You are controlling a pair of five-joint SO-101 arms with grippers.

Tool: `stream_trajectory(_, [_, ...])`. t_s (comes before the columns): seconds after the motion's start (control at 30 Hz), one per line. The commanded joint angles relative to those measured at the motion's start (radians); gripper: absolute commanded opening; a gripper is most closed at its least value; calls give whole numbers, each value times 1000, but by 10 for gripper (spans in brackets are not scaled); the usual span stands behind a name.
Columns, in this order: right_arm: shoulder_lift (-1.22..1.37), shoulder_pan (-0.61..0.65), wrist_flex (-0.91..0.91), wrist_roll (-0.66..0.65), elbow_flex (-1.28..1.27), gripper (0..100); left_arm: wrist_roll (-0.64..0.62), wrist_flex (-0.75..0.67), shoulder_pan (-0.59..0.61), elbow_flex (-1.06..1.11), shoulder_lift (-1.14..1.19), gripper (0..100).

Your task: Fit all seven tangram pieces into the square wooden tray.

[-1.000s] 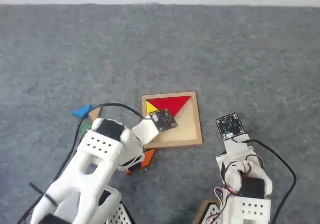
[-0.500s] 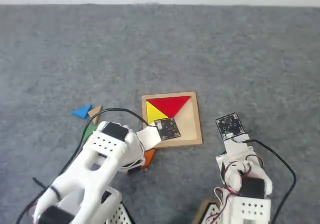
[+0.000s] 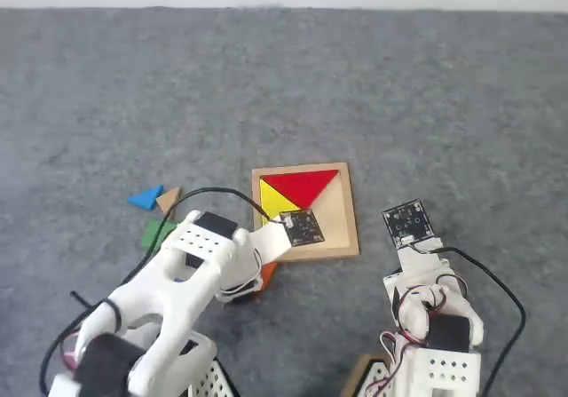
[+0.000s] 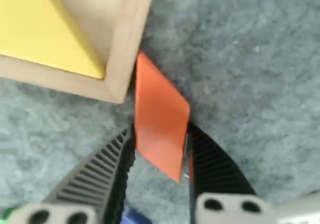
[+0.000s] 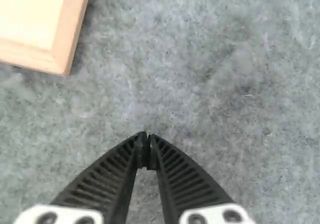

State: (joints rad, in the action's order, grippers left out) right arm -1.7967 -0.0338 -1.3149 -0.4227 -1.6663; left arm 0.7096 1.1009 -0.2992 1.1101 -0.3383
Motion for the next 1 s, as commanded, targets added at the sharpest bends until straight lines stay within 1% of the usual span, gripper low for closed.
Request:
stream_trajectory(0.0, [-16,4,-1,-8,-17,8,6,-31,12,5,20,70])
stream_trajectory(0.13, [-16,4,-1,-8,-17,8,5,-29,14,-4,18,66])
stream_trajectory(0.2, [-16,4,-1,-8,-17,8,6,-9,44,-31,18,66])
stream_trajectory(0.3, [-16,4,-1,-8,-17,8,15,55,147,-134,18,66])
stream_trajectory(0.4, [-16,4,-1,-8,-17,8,84,135,247,-251,18,66])
stream_trajectory(0.53, [-16,4,-1,-8,-17,8,107,212,342,-383,18,66])
stream_trajectory(0.6, [-16,4,-1,-8,-17,8,130,229,358,-412,20,66])
stream_trajectory(0.83, [-16,4,-1,-8,-17,8,132,224,354,-395,29,72])
stream_trajectory(0.97, [-16,4,-1,-8,-17,8,132,199,315,-314,20,135])
